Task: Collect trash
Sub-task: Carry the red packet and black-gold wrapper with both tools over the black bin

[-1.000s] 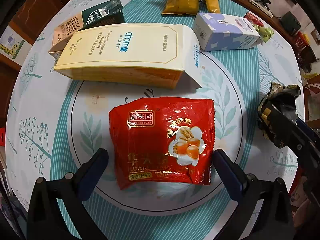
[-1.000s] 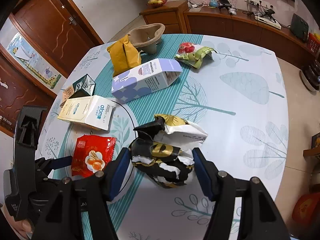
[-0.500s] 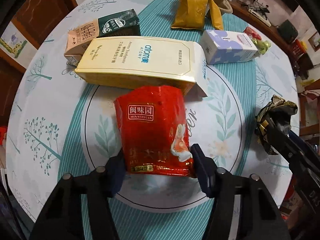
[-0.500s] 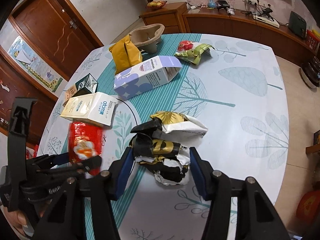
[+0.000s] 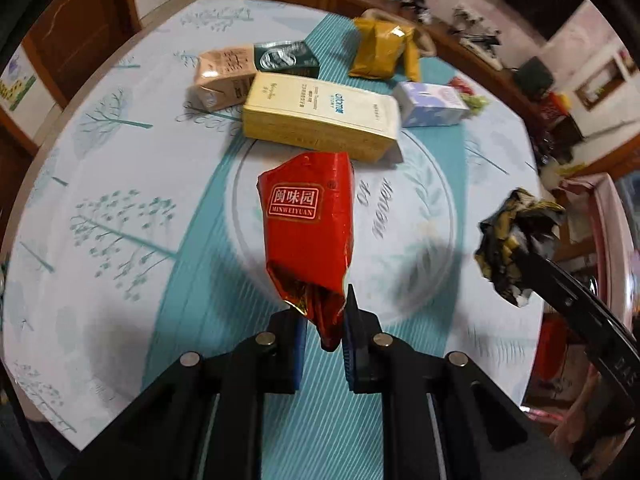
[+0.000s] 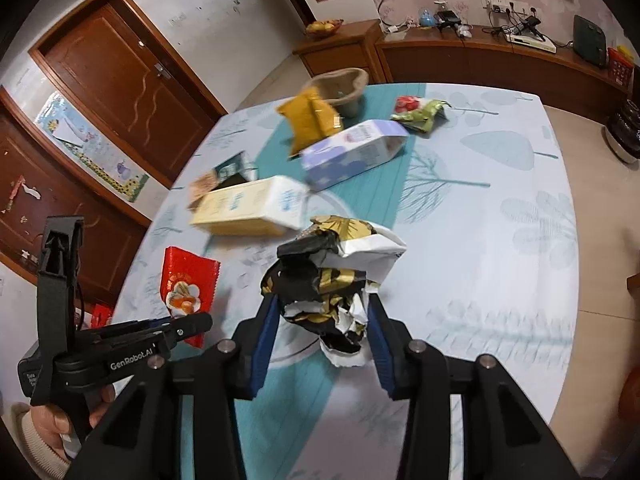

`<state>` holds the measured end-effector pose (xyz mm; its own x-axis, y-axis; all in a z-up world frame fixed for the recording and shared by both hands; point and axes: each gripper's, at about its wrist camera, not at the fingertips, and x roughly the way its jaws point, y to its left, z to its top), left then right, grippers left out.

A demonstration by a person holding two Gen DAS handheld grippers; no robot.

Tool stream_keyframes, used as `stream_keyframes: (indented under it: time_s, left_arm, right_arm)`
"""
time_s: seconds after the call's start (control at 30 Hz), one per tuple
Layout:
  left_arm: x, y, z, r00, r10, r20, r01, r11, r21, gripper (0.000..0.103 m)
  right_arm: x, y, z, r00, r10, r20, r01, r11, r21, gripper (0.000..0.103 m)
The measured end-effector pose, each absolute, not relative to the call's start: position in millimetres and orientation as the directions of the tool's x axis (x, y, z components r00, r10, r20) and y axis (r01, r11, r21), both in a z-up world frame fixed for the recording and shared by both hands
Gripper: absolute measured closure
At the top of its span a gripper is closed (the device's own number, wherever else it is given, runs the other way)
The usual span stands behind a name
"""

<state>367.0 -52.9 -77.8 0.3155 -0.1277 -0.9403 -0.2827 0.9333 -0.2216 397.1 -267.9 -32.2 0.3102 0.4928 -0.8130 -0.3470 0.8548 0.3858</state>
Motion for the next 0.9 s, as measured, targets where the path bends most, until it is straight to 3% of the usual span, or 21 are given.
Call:
stream_keyframes:
  time_s: [0.23, 0.53, 0.9]
  left_arm:
    - [282, -33, -30, 0.384, -0.17, -0.907, -0.178, 0.951, -0.254, 0.09]
    - [146, 0, 19, 0.456, -0.173, -0.873, 0.075, 0.985, -0.157, 0.09]
    - [32, 18, 7, 0.386, -0.242, -0.89, 0.202, 0.964, -0.174, 0.09]
  right_arm:
    - [305, -248, 4, 0.349, 0.523, -0.778, -0.302, 0.848, 0.435, 0.064]
    - [147, -204, 44, 0.451, 0.5, -0.739, -0.227, 0.865, 0.447, 0.064]
    - [1, -160, 25, 0.373, 0.459, -0.807, -0.129, 0.886, 0.445, 0.063]
